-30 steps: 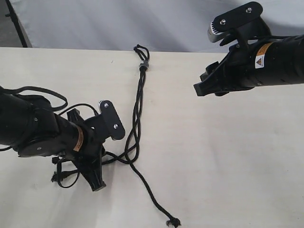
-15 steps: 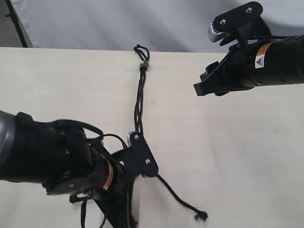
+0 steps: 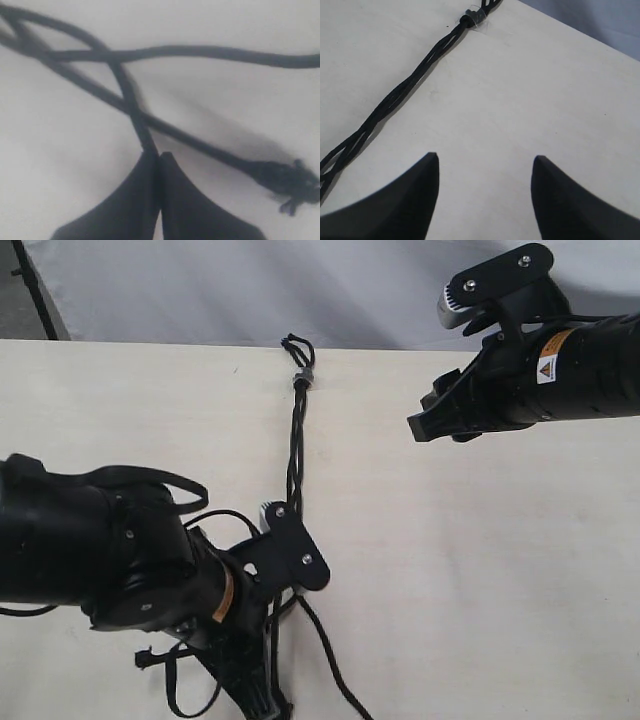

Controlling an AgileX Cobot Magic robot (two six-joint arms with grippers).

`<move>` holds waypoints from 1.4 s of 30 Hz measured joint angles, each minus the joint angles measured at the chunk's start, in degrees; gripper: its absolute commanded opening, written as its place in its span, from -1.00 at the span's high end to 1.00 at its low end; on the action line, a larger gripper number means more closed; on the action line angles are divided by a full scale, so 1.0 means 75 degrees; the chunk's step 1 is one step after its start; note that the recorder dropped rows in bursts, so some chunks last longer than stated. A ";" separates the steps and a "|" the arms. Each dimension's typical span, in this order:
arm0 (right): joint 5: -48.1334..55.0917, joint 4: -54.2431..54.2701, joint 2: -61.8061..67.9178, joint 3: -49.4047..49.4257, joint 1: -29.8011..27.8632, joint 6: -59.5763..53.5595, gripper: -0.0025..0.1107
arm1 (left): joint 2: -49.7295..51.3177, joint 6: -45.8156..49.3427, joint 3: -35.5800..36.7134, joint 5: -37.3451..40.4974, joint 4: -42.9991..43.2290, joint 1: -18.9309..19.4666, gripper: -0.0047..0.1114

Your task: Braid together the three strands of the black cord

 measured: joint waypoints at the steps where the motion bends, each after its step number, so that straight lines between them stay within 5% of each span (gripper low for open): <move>1: 0.0000 0.0000 0.0000 0.0000 0.0000 0.0000 0.02 | -0.0016 -0.0015 0.0000 0.0059 0.0000 0.0095 0.92; 15: 0.0000 0.0013 0.0000 0.0000 0.0000 0.0000 0.02 | -0.0016 -0.0158 0.0000 0.0369 -0.0053 0.0574 0.90; 24: 0.0000 0.0013 0.0000 0.0000 0.0000 0.0000 0.02 | 0.0029 -0.0231 0.0000 0.0369 -0.0053 0.0574 0.10; 27: 0.0000 0.0013 0.0000 0.0000 0.0000 0.0000 0.02 | 0.0029 -0.0250 0.0000 0.0369 -0.0053 0.0574 -0.03; 38: 0.0000 0.0013 0.0000 0.0000 0.0000 0.0000 0.02 | -0.1329 -0.0250 -0.0017 0.0717 0.0280 0.0574 -0.03; 42: 0.0000 0.0013 0.0000 0.0000 0.0000 0.0000 0.02 | -0.2396 -0.0250 -0.0017 0.0731 0.0433 0.0574 0.19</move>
